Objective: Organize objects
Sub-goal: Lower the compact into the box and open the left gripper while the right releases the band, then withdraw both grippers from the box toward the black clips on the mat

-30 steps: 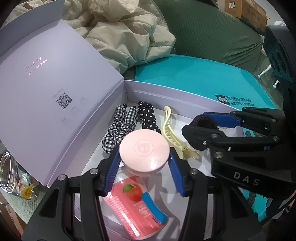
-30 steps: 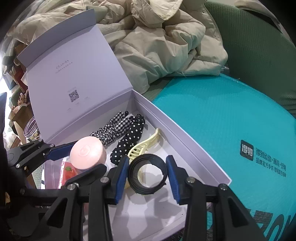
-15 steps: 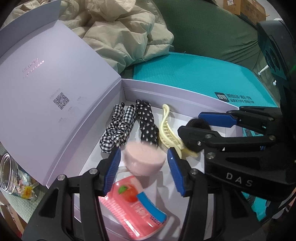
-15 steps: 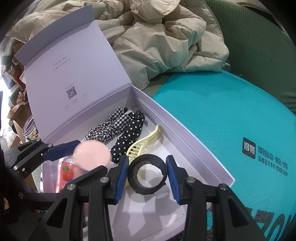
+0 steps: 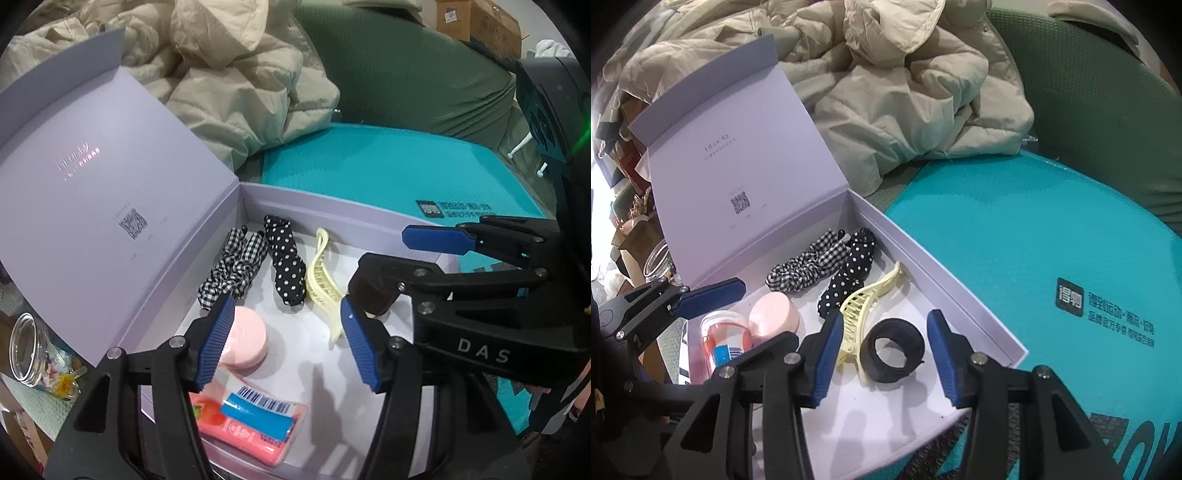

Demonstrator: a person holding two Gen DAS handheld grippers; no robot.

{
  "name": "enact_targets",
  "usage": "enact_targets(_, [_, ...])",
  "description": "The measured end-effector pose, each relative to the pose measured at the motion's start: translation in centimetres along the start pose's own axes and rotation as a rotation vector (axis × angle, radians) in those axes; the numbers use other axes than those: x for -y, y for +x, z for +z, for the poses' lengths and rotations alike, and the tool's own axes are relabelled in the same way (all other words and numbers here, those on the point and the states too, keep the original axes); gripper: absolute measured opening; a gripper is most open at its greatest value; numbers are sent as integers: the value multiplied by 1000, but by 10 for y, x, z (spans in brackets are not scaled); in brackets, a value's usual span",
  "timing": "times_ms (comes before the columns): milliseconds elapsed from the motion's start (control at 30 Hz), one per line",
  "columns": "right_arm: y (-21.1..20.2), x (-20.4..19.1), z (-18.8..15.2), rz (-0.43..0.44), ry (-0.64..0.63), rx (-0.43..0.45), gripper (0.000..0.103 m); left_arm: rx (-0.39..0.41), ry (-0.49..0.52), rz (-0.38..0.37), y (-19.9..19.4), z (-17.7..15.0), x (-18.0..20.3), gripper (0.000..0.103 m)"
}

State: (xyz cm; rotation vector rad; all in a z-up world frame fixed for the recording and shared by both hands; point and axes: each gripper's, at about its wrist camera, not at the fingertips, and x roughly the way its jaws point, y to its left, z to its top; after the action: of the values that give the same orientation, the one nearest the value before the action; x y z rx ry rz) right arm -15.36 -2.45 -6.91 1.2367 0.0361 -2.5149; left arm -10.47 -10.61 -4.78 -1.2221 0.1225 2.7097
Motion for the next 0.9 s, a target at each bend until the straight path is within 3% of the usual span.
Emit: enact_targets(900, [-61,27,-23,-80,45,94,62,62,-8,-69,-36,-5,29,63])
